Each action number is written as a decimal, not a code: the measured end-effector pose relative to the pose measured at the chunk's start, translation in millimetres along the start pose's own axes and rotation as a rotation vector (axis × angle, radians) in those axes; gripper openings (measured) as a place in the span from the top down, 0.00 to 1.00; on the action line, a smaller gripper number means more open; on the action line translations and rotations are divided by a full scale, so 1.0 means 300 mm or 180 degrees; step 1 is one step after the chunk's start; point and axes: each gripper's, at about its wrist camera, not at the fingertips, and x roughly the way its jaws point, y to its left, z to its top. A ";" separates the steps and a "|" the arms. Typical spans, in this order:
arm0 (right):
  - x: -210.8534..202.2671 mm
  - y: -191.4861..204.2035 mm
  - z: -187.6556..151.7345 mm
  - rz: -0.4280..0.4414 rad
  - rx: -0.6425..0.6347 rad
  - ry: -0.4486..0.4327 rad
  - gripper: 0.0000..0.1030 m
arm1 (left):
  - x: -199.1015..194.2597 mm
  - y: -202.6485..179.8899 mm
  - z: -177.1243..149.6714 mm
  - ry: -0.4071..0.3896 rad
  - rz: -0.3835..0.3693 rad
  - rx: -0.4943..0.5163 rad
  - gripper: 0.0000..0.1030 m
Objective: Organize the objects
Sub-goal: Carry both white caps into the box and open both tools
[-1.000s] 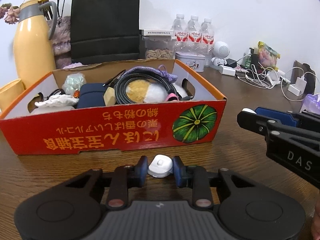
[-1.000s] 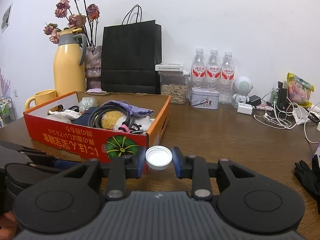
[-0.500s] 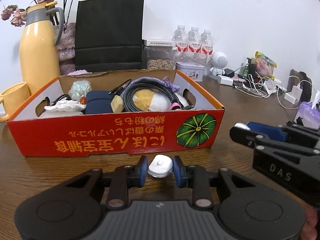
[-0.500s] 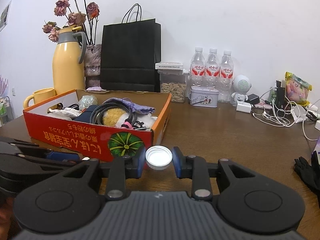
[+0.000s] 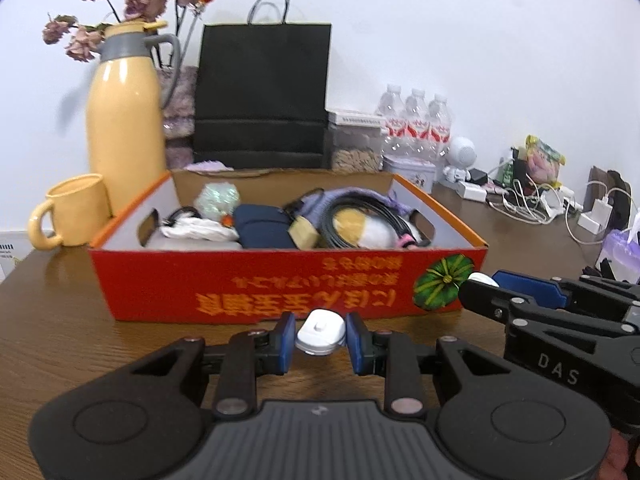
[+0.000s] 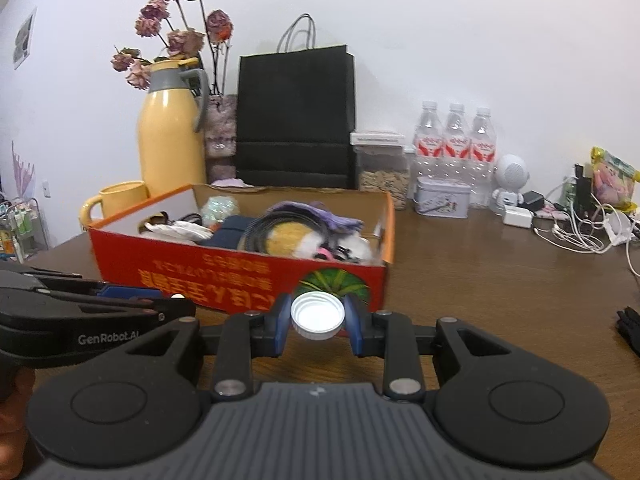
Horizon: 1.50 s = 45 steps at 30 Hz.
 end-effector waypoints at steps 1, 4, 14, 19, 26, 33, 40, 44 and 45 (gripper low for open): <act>0.003 0.012 0.006 0.0008 -0.0002 -0.0002 0.72 | -0.008 0.017 0.007 -0.0018 0.0005 -0.0008 0.75; 0.013 0.045 0.026 0.0034 -0.0009 -0.0018 0.72 | -0.027 0.057 0.029 -0.0073 0.0051 -0.0018 0.75; 0.062 0.109 0.106 0.0045 -0.0013 -0.0109 0.72 | -0.035 0.154 0.127 -0.0221 0.0087 -0.0152 0.75; 0.097 0.116 0.163 0.0029 -0.0007 -0.0191 0.72 | -0.002 0.181 0.184 -0.0255 0.0119 -0.0191 0.75; 0.182 0.121 0.230 0.0042 0.0008 -0.0274 0.72 | 0.076 0.205 0.259 -0.0321 0.0184 -0.0254 0.75; 0.289 0.127 0.271 0.0071 -0.0046 -0.0262 0.72 | 0.190 0.237 0.306 -0.0252 0.0259 -0.0283 0.75; 0.388 0.105 0.286 0.0123 -0.0023 -0.0193 0.72 | 0.296 0.270 0.357 -0.0246 0.0290 -0.0335 0.75; 0.429 0.095 0.294 0.0112 -0.0054 -0.0172 0.72 | 0.331 0.284 0.374 -0.0263 0.0296 -0.0308 0.75; 0.441 0.094 0.297 0.0109 -0.0067 -0.0165 0.71 | 0.341 0.287 0.379 -0.0260 0.0297 -0.0305 0.75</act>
